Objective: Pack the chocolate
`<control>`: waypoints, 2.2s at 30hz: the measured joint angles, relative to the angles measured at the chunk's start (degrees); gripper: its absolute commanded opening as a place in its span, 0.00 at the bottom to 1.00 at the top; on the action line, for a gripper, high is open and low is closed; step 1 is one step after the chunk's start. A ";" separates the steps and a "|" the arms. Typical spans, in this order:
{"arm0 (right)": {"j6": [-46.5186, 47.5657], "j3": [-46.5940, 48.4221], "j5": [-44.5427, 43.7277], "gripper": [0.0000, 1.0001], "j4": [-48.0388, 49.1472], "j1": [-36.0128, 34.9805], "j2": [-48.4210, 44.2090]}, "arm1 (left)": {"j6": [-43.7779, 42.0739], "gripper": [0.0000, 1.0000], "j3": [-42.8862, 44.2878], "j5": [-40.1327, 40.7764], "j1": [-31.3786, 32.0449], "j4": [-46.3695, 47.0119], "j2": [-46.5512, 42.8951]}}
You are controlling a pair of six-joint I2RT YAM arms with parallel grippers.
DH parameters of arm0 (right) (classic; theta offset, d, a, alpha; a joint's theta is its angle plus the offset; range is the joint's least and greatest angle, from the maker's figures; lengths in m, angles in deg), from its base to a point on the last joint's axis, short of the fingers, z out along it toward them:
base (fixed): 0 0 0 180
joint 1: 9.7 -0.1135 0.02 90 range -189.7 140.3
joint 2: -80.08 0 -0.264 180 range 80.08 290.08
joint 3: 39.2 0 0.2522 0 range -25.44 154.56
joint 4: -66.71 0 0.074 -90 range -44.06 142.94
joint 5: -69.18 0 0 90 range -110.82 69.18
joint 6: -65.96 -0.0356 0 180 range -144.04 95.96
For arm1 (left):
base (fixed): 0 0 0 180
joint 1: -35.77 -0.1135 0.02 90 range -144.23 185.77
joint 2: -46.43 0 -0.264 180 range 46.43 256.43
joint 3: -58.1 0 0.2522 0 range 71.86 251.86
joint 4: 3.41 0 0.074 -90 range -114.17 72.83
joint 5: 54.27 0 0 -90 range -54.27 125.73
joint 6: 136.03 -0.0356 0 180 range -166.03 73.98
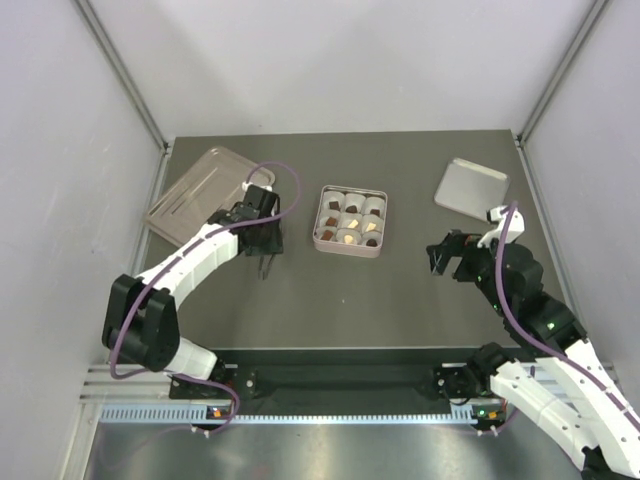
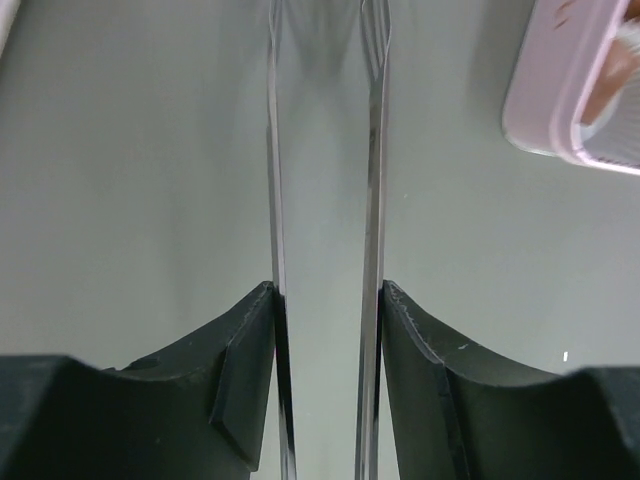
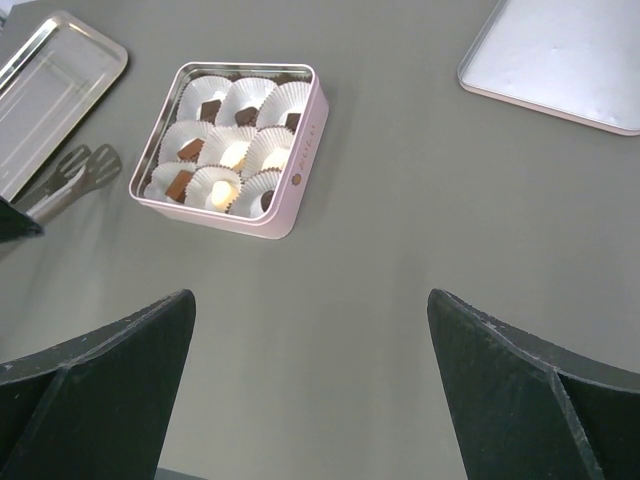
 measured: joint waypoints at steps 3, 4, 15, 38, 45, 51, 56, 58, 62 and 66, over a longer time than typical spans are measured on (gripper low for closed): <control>0.00 0.00 0.13 1.00 -0.20 0.00 0.00 | 2.05 0.54 -3.56 -0.66 0.00 2.38 0.02; 0.00 0.00 0.13 1.00 -0.22 0.00 0.02 | 2.67 0.57 -4.72 -0.92 0.00 3.04 0.09; -1.97 -0.81 0.04 1.00 -0.79 0.00 4.31 | 6.64 0.70 -13.05 -4.15 0.00 8.96 0.48; -3.69 13.86 -7.32 0.84 -2.05 1.16 29.11 | 5.95 0.99 -8.26 -11.17 0.22 10.19 -3.06; -1.86 26.45 -9.97 0.53 -1.38 10.82 48.81 | 4.39 0.99 -8.11 -17.42 0.28 9.77 -15.28; -0.37 33.94 -9.99 0.41 1.14 17.18 64.52 | 2.78 0.99 -11.08 -17.79 0.33 8.85 -23.30; 0.55 42.12 -10.12 0.39 2.12 18.45 76.11 | 2.60 0.99 -14.73 -17.14 0.35 8.17 -29.24; 0.66 45.99 -10.05 0.39 2.32 18.78 80.52 | 2.54 0.99 -15.28 -16.46 0.39 8.11 -31.17; 0.70 52.76 -10.01 0.37 2.93 19.85 87.80 | 2.56 0.99 -17.64 -16.28 0.72 9.81 -36.02; 0.74 56.28 -9.75 0.36 2.84 20.83 92.17 | 2.58 0.99 -19.43 -15.30 1.03 10.49 -39.34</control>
